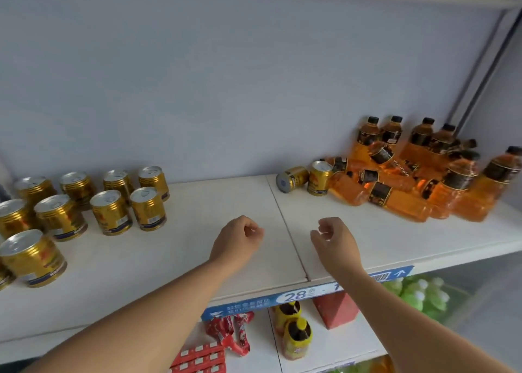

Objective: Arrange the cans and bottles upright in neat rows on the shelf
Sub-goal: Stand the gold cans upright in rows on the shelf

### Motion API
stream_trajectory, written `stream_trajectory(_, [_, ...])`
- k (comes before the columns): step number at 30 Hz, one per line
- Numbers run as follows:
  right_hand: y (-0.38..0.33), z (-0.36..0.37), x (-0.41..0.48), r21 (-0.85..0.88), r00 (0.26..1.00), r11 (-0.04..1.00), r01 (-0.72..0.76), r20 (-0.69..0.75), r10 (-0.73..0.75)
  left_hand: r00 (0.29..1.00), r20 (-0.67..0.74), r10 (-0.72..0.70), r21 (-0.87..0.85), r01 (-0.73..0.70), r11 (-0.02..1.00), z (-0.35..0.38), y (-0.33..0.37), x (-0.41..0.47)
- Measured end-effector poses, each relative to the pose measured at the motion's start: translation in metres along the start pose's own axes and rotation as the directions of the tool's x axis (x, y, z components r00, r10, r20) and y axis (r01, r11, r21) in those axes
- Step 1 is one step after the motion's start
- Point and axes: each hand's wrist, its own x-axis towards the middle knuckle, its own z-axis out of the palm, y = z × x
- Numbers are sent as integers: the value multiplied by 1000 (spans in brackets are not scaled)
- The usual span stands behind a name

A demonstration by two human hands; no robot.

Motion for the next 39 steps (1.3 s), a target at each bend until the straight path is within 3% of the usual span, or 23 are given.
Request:
stream_trajectory(5, [10,-7,37,-13,999,999,-32,-11,32,996,65,-62,9,61,998,20,18,37])
stream_trajectory(10, [12,-9,97,29,999,999,-45,-4,45,995,42,-91,59,88,994,36,39,89])
stream_trajectory(15, [16,-10,155,-71,997,997,27,-70,-32,991,49,-128,141,120,983,60,65,133])
stream_trajectory(19, [16,-9,193,-93,999,994,53,16,-51,997,4,-77,207,75,975,77,80,162])
stream_trajectory(22, [16,-6,214,-244,996,968,58,87,-38,995,44,-94,327,74,942,84,87,179])
stream_trajectory(25, [13,-3,228,-475,985,872,119,166,-43,995,73,-64,466,23,884,89,91,192])
stream_trajectory(28, [9,-3,239,-560,975,815,146,223,-21,995,78,-66,500,19,866,90,91,201])
stream_trajectory(33, [3,-6,245,-575,969,805,149,248,-2,988,29,-151,355,131,926,87,87,204])
stream_trajectory(37, [1,-12,246,-510,976,848,147,216,-39,973,-33,-227,46,228,973,84,80,195])
stream_trajectory(39, [-2,-13,244,-439,981,887,145,180,-71,957,-63,-282,-162,269,950,78,77,191])
